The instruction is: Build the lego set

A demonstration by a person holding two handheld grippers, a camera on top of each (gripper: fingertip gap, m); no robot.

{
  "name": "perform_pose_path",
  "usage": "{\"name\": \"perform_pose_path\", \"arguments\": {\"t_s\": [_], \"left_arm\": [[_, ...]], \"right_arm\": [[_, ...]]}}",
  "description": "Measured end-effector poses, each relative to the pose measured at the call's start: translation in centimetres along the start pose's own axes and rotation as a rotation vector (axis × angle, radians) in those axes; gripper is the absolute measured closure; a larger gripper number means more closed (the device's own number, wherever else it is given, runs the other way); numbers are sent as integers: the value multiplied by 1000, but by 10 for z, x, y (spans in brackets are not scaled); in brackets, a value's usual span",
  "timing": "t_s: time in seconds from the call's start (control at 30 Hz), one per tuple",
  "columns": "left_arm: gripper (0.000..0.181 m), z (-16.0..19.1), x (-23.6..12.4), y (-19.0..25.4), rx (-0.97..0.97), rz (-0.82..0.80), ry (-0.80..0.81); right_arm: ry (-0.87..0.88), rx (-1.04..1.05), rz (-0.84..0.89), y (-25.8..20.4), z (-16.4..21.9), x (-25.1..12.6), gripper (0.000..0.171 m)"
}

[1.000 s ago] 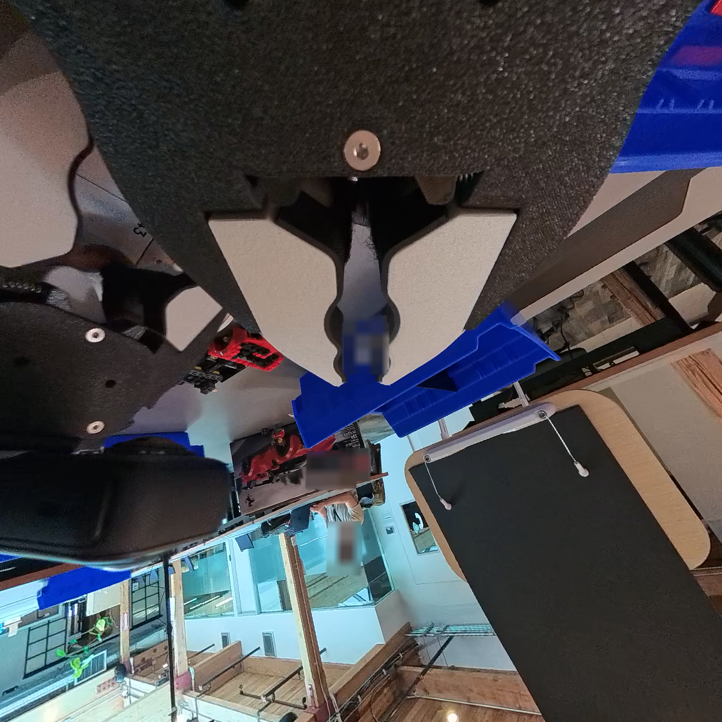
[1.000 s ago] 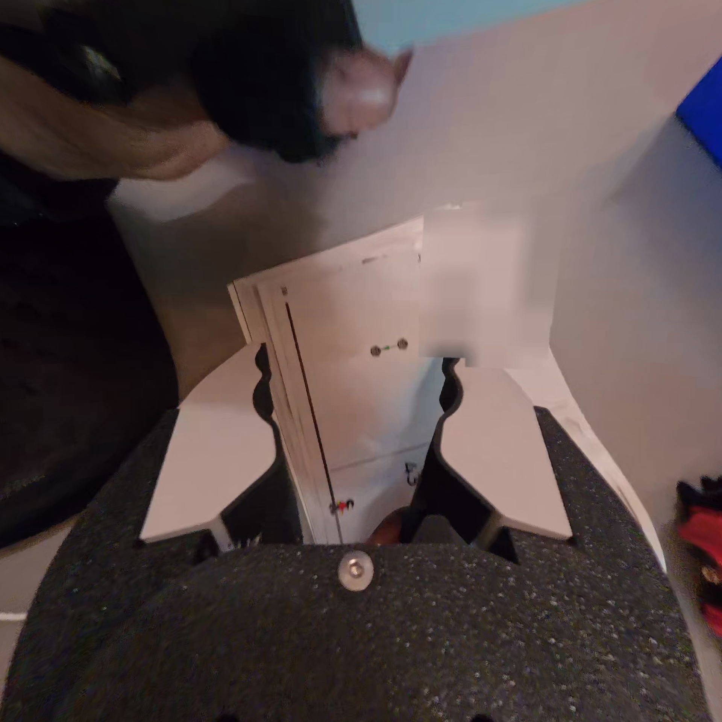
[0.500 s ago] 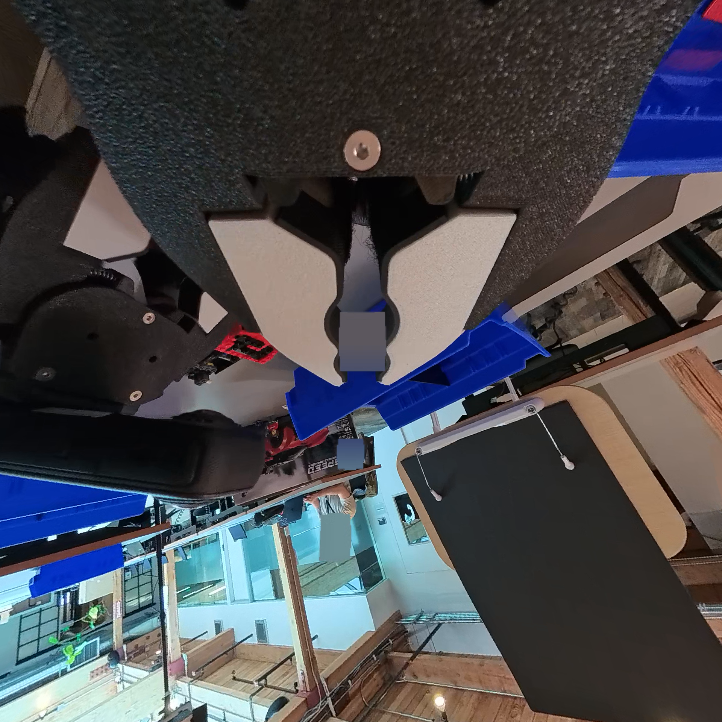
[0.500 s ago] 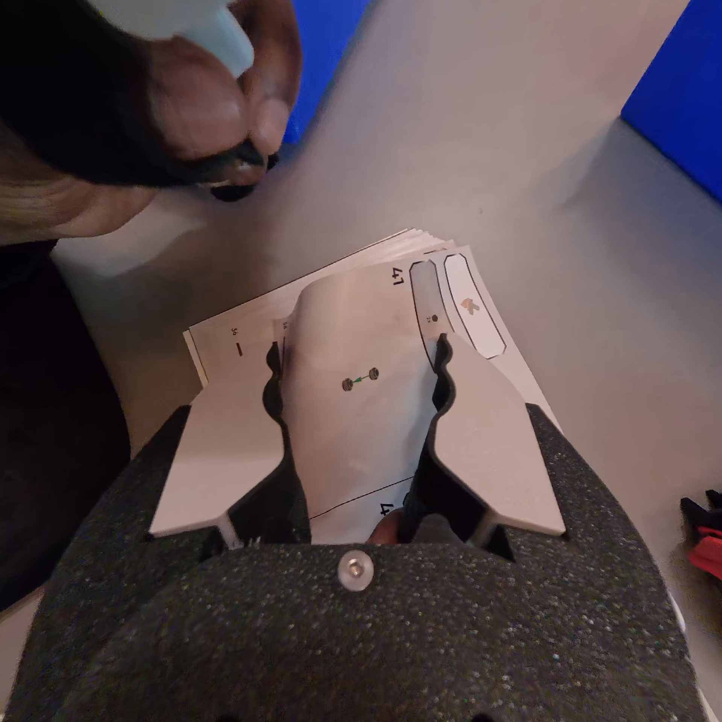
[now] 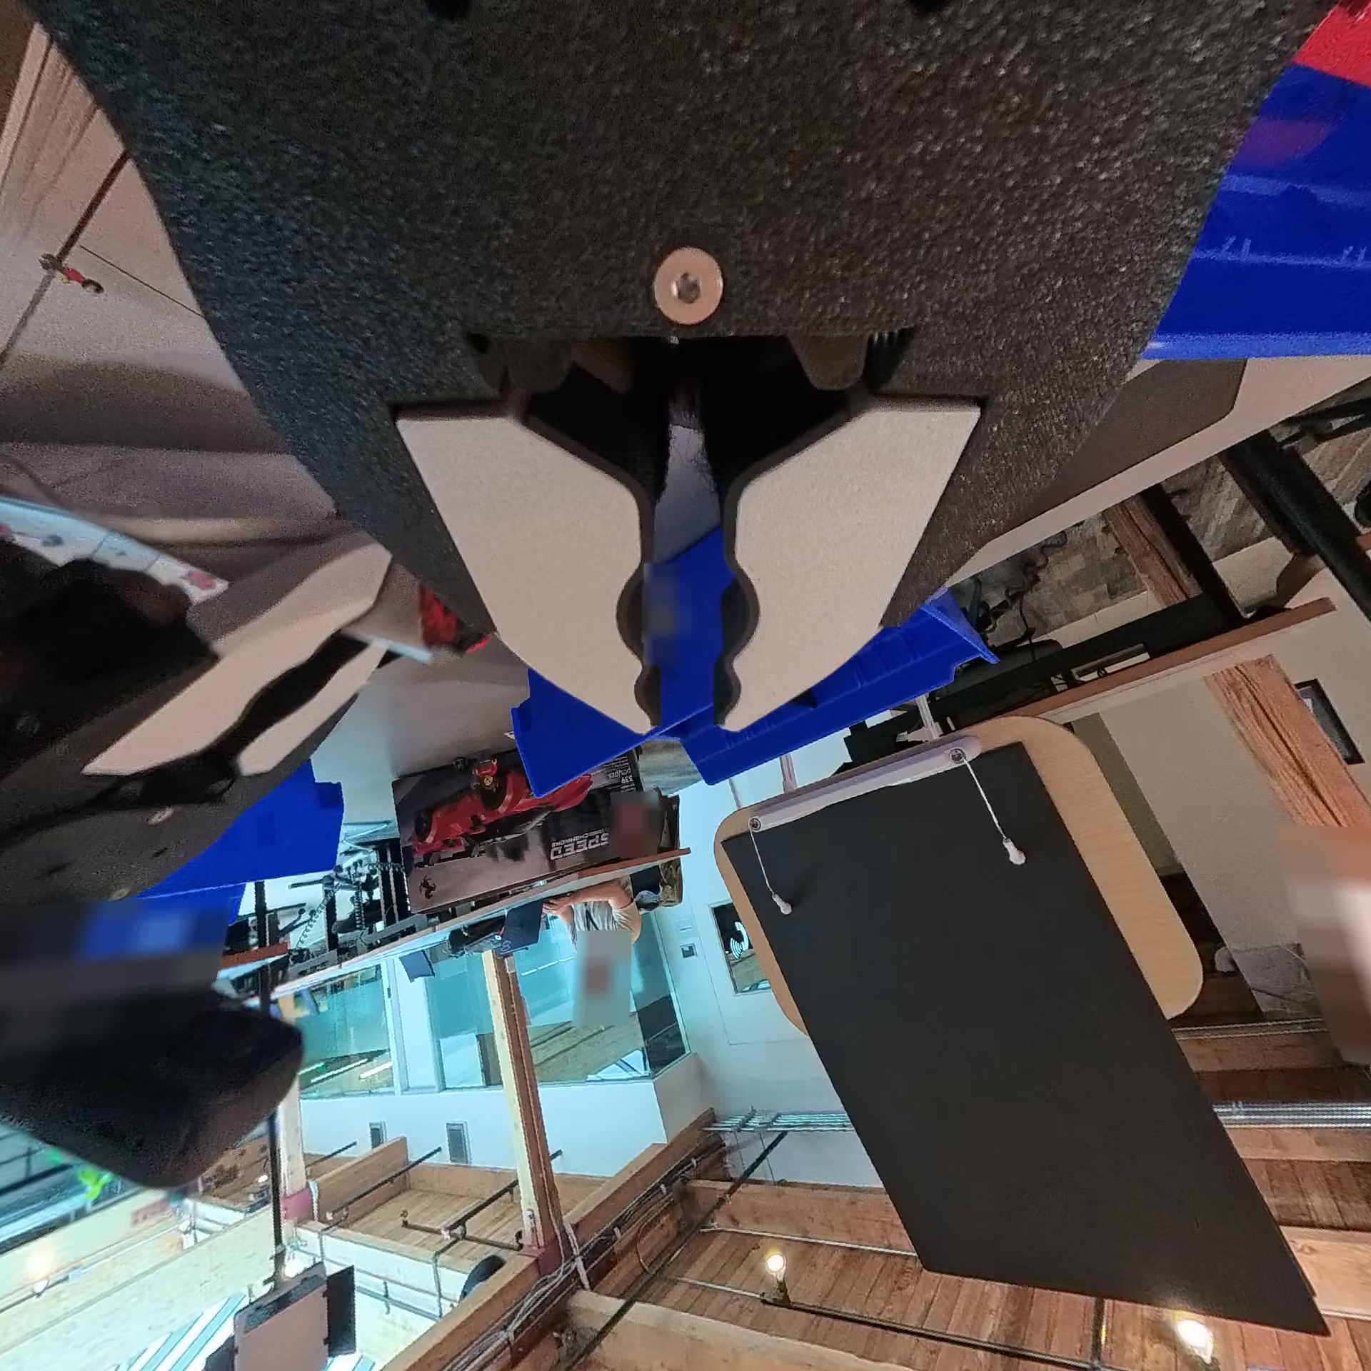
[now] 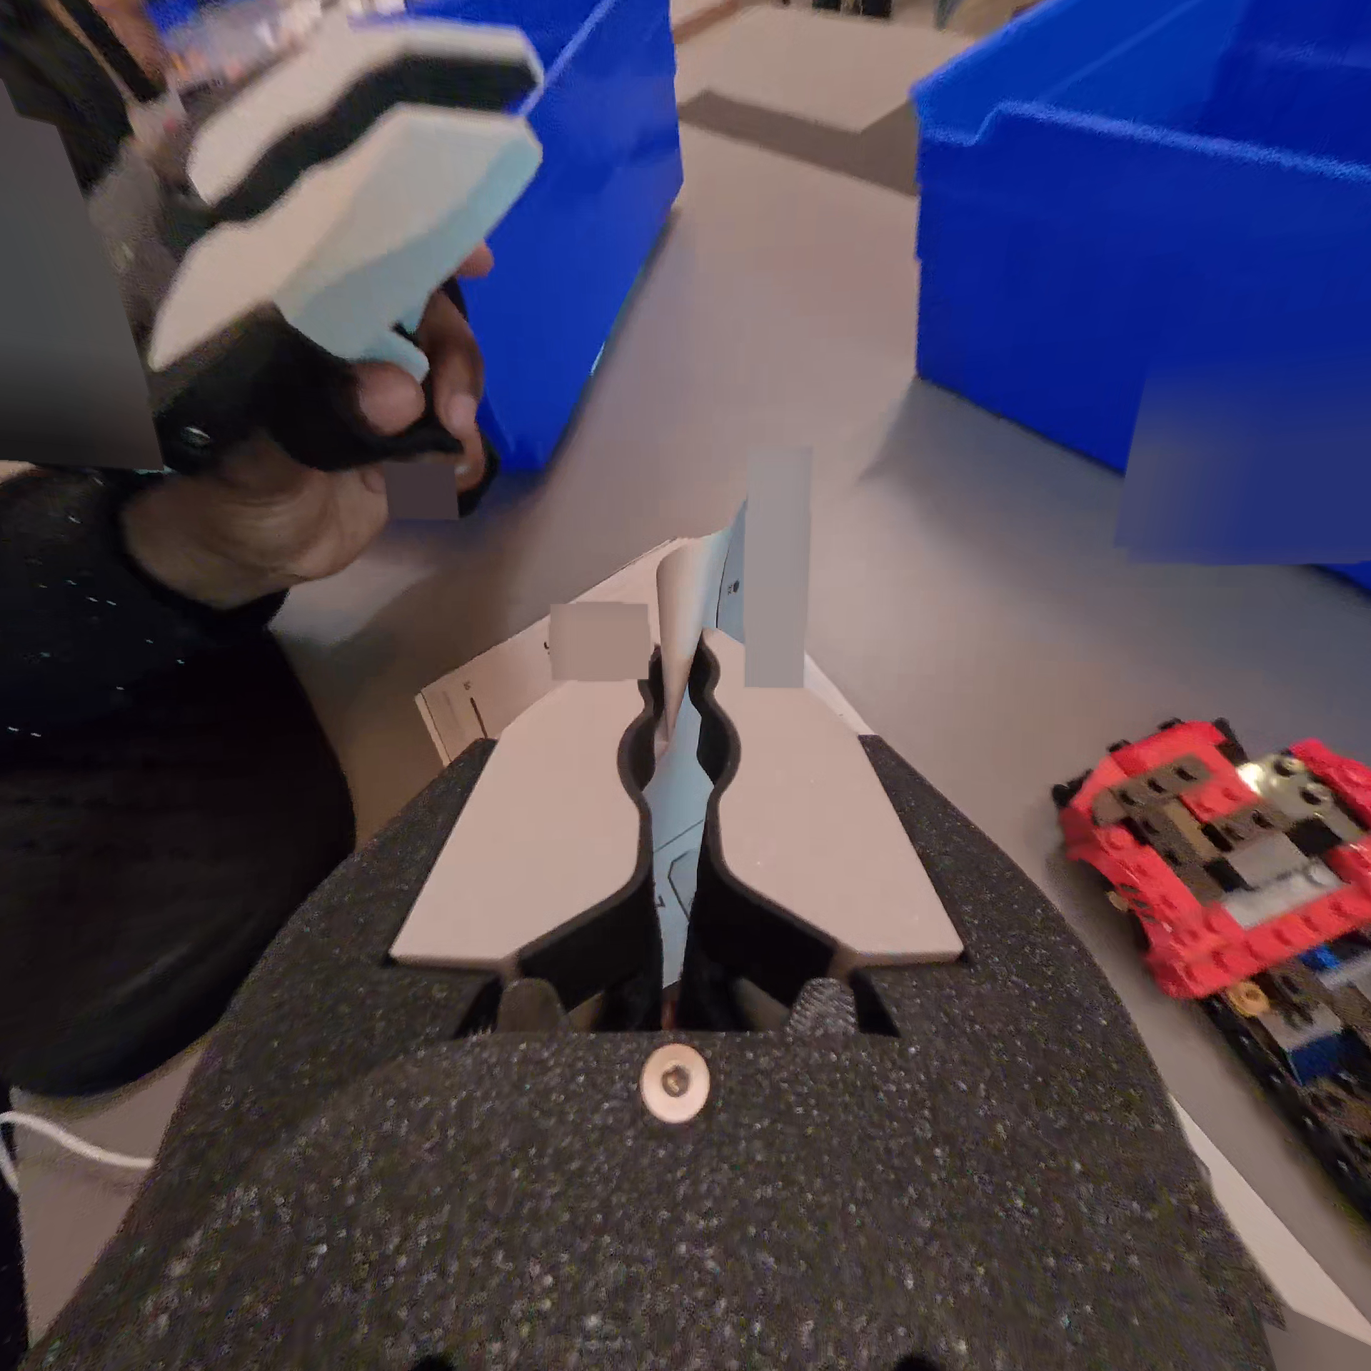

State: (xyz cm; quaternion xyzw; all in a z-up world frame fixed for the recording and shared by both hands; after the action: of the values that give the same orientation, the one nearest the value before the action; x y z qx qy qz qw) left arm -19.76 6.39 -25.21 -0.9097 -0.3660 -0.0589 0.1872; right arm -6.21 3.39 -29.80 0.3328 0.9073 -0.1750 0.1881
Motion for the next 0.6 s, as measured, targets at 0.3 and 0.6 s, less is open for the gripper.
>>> {"name": "perform_pose_path", "arguments": {"t_s": [0.3, 0.6], "left_arm": [[169, 1, 3, 2, -51, 96, -103], [169, 45, -7, 59, -197, 712, -671]], "right_arm": [[301, 87, -176, 2, -5, -36, 164], [324, 26, -283, -15, -4, -32, 158]]}}
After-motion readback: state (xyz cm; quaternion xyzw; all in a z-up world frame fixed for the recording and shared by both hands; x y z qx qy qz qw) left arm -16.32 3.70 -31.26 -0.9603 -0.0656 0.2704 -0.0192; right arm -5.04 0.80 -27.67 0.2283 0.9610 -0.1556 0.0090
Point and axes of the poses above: each gripper's, where its closed fingertips meet, x out along the fingers, z out of its underside, y = z × x across the jaws, the point moved 6 cm from there along -x, back along the fingers, and after that the axes turned 1 degree about x, right-handed, at the moved point
